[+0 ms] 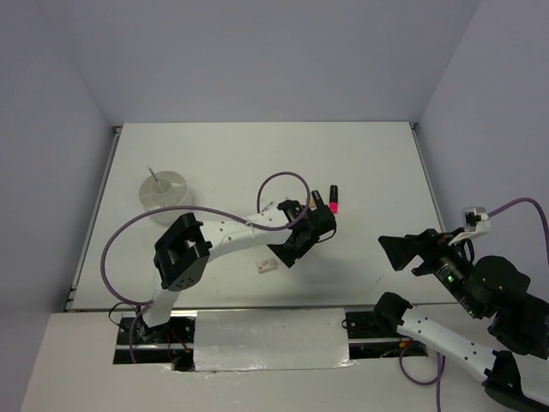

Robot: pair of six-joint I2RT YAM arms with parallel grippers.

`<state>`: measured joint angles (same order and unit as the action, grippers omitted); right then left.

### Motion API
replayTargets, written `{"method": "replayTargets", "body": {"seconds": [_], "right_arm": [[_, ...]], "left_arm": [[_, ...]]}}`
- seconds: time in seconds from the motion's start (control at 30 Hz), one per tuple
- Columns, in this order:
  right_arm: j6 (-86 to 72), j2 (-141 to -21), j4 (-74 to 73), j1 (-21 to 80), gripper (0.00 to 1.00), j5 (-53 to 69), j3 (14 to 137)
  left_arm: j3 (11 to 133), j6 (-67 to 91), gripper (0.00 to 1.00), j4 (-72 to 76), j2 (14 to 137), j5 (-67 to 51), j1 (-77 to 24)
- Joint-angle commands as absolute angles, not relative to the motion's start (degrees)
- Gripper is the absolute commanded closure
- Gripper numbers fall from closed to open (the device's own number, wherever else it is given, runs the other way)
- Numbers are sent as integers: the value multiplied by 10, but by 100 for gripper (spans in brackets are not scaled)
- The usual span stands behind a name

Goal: Sort the stationery into containers
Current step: Pick up the pen cap from the center of the board, then place the pen cap at the center of the board.

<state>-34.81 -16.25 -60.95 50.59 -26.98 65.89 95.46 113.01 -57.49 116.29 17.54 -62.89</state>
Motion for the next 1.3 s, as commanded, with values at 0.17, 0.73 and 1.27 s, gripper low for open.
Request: {"method": "replayTargets", "body": {"seconds": [0.17,0.73,1.27], "right_arm": [[-342,-151,-615,505,5,-261,690],[-319,-156,-613,505,4,-229,682],[-300,-153,-600,505,3,-224,678]], "left_arm": [[1018,987,10,-582,1115,348,-618],[881,7,27,-337,1099,28,-654],[816,-48,35,-247,1092,-99,-603]]}}
